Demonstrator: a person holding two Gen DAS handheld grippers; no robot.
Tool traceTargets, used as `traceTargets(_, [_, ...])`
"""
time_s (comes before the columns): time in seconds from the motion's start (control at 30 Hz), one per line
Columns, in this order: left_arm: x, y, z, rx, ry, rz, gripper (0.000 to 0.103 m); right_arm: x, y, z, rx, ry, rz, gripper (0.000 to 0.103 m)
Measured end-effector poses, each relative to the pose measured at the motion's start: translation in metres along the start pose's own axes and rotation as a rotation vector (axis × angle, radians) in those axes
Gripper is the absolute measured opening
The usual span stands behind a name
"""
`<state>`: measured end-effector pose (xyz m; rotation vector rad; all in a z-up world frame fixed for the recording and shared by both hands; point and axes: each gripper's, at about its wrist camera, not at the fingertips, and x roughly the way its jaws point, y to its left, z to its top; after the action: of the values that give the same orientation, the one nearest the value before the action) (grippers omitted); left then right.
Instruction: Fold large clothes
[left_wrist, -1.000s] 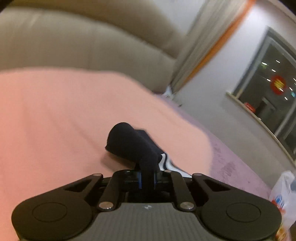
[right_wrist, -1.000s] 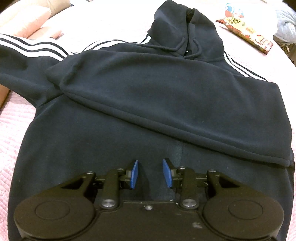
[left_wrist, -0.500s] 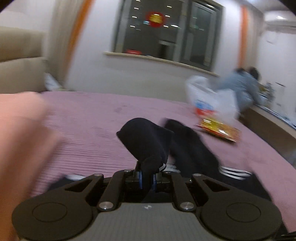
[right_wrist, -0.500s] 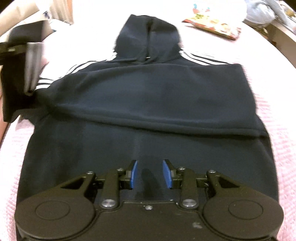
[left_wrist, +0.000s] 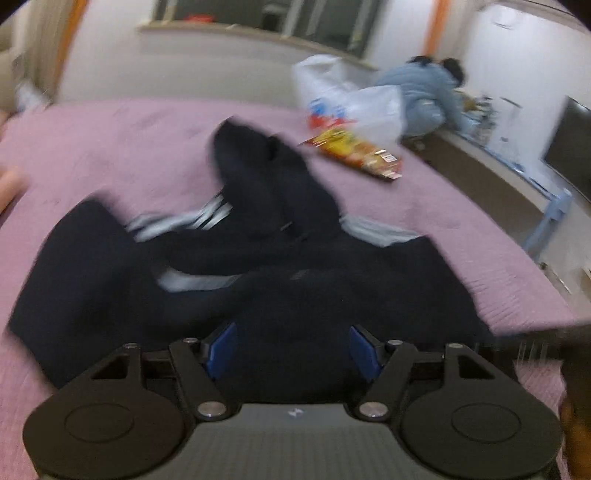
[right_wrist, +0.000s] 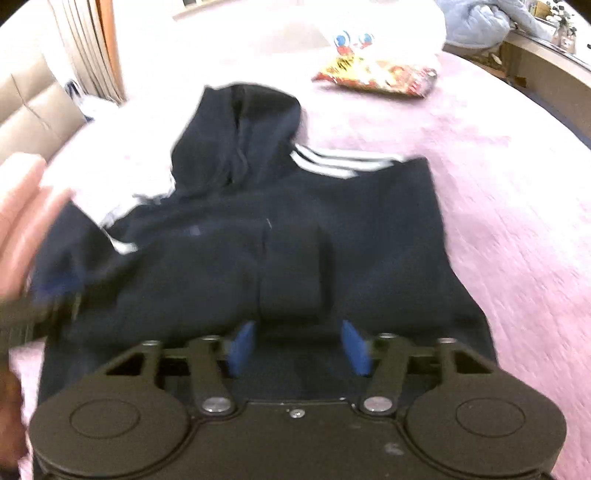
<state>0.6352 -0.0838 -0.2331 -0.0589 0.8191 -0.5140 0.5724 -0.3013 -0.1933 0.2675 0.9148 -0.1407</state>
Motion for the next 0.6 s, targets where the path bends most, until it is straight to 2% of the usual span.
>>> traceTargets(0.1, [-0.018,0.043,0.002,-0.05,0.018,0.087,0.069,0.015,-0.006,0.02,0.075,-0.031,0.046,0.076])
traceTargets(0.23, [-0.046,0.071,0.0,-0.121,0.005,0.154,0.068,0.049,-0.019,0.041,0.182,-0.002,0.045,0.077])
traceTargets(0.27, [-0.051,0.076,0.007,-0.13,-0.001,0.163,0.068,0.059,-0.021,0.041,0.196,0.02,0.047,0.077])
traceTargets(0.33, [-0.062,0.085,0.011,-0.156,-0.02,0.184,0.068,0.086,-0.021,0.042,0.214,0.136,0.089,0.05])
traceTargets(0.37, [-0.065,0.09,0.014,-0.169,-0.029,0.189,0.067,0.09,-0.015,0.041,0.189,0.155,0.097,0.019])
traceTargets(0.4, [-0.073,0.093,0.014,-0.178,-0.04,0.192,0.067,0.088,-0.005,0.043,0.134,0.146,0.099,0.014])
traceTargets(0.43, [-0.076,0.093,0.019,-0.182,-0.05,0.192,0.066,0.08,0.005,0.046,0.081,0.116,0.109,0.014])
traceTargets(0.53, [-0.085,0.086,0.026,-0.146,-0.057,0.137,0.065,0.035,0.016,0.068,-0.002,-0.039,0.106,0.012])
traceTargets(0.6, [-0.082,0.076,0.026,-0.101,-0.037,0.078,0.065,0.002,0.008,0.087,0.001,-0.161,0.054,0.012])
